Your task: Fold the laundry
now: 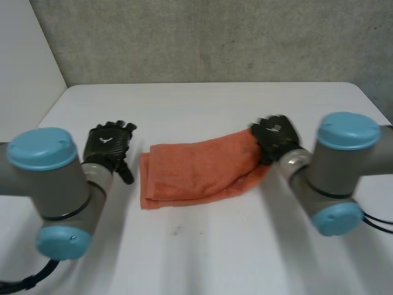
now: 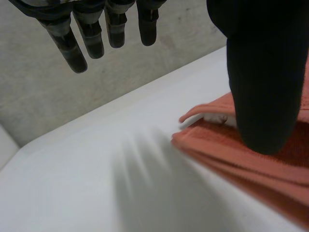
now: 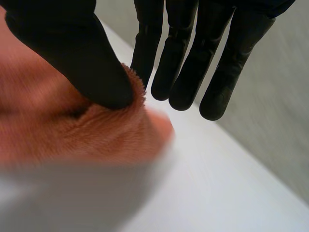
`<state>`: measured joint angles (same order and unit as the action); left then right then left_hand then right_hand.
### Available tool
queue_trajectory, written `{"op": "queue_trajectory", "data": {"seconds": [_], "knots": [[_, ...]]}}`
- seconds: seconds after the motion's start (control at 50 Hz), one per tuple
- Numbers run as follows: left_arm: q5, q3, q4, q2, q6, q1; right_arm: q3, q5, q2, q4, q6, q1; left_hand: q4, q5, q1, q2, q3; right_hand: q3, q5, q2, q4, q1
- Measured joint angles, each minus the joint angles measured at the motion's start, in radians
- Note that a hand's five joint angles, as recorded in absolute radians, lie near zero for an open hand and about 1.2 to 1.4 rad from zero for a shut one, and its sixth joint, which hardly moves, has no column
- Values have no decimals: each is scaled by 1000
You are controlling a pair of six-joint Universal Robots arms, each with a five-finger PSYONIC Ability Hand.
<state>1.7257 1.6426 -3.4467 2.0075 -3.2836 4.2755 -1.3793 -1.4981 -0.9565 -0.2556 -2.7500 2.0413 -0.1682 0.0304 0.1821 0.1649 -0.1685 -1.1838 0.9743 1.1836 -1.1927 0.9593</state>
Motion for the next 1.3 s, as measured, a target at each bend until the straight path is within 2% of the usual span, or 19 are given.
{"op": "queue_trajectory", "data": {"seconds": [0.08, 0.14, 0.16, 0.18, 0.24, 0.32, 0.38, 0.44, 0.46, 0.48, 0.5, 0.52, 0.56, 0.62, 0.74, 0.9, 1.1, 1.18, 1.3], "knots": [[0, 96, 2, -84, 5, 35, 120, 58, 42, 0, -24, 150, 0, 0, 0, 0, 0, -1, 6, 0, 0, 0], [-1, 133, 3, -113, 9, 49, 174, 110, 75, 1, -40, 216, 0, 0, 0, 0, 0, -1, 7, 0, 0, 0], [-2, 157, 4, -132, 13, 61, 211, 156, 107, 5, -51, 260, 0, 0, 0, 0, 0, -1, 7, 0, 0, 0], [-2, 157, 4, -132, 13, 61, 211, 156, 107, 5, -51, 260, 0, 0, 0, 0, 0, -1, 7, 0, 0, 0], [-4, 190, 6, -160, 27, 86, 283, 236, 194, 39, -78, 343, 0, 0, 0, 0, 0, -1, 7, 0, 0, 0], [-8, 206, 8, -176, 56, 111, 353, 270, 294, 117, -100, 399, 0, 0, 0, 0, 0, -1, 7, 0, 0, 0], [-10, 203, 9, -179, 71, 118, 384, 255, 321, 155, -106, 410, 0, 0, 0, 0, 0, -1, 8, 0, 0, 3], [-13, 190, 8, -178, 82, 120, 409, 213, 321, 184, -114, 408, 0, 0, 0, 0, 0, 33, -10, -34, 21, -28], [-15, 179, 7, -177, 85, 119, 416, 187, 309, 191, -120, 401, 0, 0, 0, 0, 0, 202, -164, -205, 183, -192], [-16, 169, 7, -175, 87, 118, 419, 166, 297, 195, -127, 394, 0, 0, 0, 0, 0, 202, -164, -205, 183, -192], [-18, 145, 6, -168, 89, 113, 420, 119, 264, 199, -150, 374, 0, 0, 0, 0, 0, 638, -587, -649, 622, -604], [-18, 135, 6, -166, 90, 111, 419, 108, 256, 200, -156, 369, 0, 0, 0, 0, 0, 676, -626, -689, 661, -630], [-24, 96, 5, -148, 92, 98, 410, 59, 211, 200, -200, 341, 0, 0, 0, 0, 0, 933, -880, -934, 935, -746], [-45, 32, 5, -109, 105, 69, 392, 27, 167, 198, -270, 307, 0, 0, 0, 0, 0, 968, -902, -961, 960, -749], [-95, -67, 17, -25, 163, 19, 380, 23, 146, 196, -346, 264, 0, 0, 0, 0, 0, 968, -902, -961, 960, -749], [-119, -185, 137, 111, 240, -34, 465, 58, 251, 262, -376, 205, 0, 0, 0, 0, 0, 968, -902, -961, 960, -749], [-94, -214, 273, 177, 238, -29, 676, 110, 439, 514, -374, 150, 0, 0, 0, 0, 0, 968, -902, -961, 960, -768], [-86, -208, 294, 161, 237, -23, 701, 116, 430, 547, -381, 142, 0, 0, 0, 0, 0, 968, -902, -961, 960, -772], [-86, -208, 320, 56, 240, -20, 699, 118, 292, 549, -426, 136, 0, 0, 0, 0, 0, 968, -905, -961, 960, -772]]}}
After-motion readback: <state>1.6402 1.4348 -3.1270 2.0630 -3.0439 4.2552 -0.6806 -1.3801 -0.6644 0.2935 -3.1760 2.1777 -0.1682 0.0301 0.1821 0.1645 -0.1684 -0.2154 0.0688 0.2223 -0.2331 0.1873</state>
